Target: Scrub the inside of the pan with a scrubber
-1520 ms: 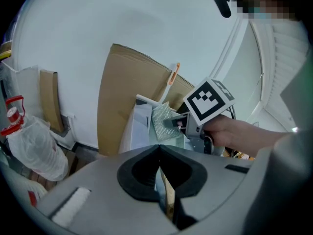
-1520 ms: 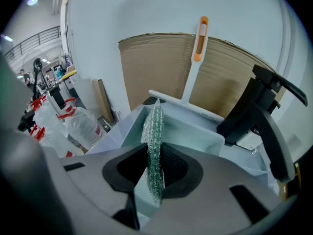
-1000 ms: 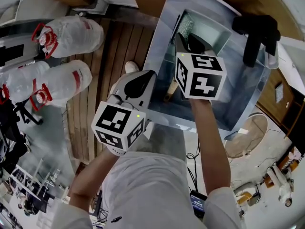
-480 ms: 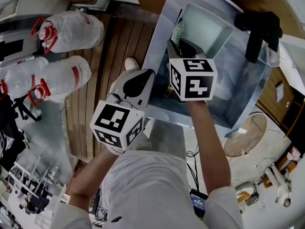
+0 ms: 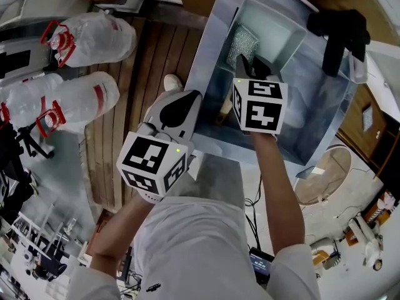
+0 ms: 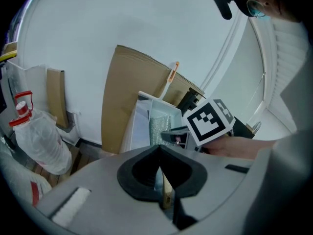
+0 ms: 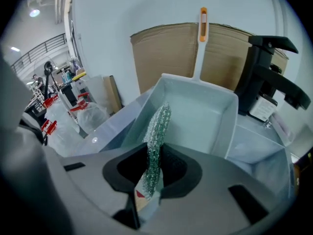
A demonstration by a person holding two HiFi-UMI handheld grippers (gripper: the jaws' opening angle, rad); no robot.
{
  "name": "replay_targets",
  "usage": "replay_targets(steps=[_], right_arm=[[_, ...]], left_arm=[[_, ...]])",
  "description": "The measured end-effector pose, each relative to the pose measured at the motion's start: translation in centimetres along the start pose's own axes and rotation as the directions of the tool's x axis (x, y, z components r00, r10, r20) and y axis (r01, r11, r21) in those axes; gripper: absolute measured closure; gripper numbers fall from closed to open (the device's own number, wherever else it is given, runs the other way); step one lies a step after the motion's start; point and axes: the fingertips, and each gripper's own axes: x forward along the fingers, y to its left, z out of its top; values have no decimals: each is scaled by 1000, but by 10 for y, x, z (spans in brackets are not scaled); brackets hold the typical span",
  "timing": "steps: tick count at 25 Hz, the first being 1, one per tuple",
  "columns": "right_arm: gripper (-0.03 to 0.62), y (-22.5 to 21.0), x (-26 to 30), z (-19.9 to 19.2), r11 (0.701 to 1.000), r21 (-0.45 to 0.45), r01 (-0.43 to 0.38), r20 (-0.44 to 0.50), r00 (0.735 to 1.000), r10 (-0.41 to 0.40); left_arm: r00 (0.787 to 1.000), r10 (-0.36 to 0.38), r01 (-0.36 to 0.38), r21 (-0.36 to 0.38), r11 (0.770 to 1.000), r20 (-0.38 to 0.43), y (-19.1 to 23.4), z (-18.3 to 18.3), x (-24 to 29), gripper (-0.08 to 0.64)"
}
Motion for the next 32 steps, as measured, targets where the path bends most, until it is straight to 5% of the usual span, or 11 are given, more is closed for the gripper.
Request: replay_targets(steps=[17,24,29,32], right_arm=[[532,-73,-34,-33,967,-13,253,-61,966,-253],[532,-79,-41,-19,947,-88,308,-29,950,-312],[532,-83,-44,13,890,-290,352,6,931,-366],[532,-79,-38,28,817,-460,348,23,924,-381]], left_arm=[[1000,-27,27,21,999,-13,-13,-1,3,555],[999,-36,36,40,999,-6,-16,6,0,555],[999,-39,39,45,998,3,-21,11,-6,555],[999,-40,40,48,998,6,-23,12,-8,555]])
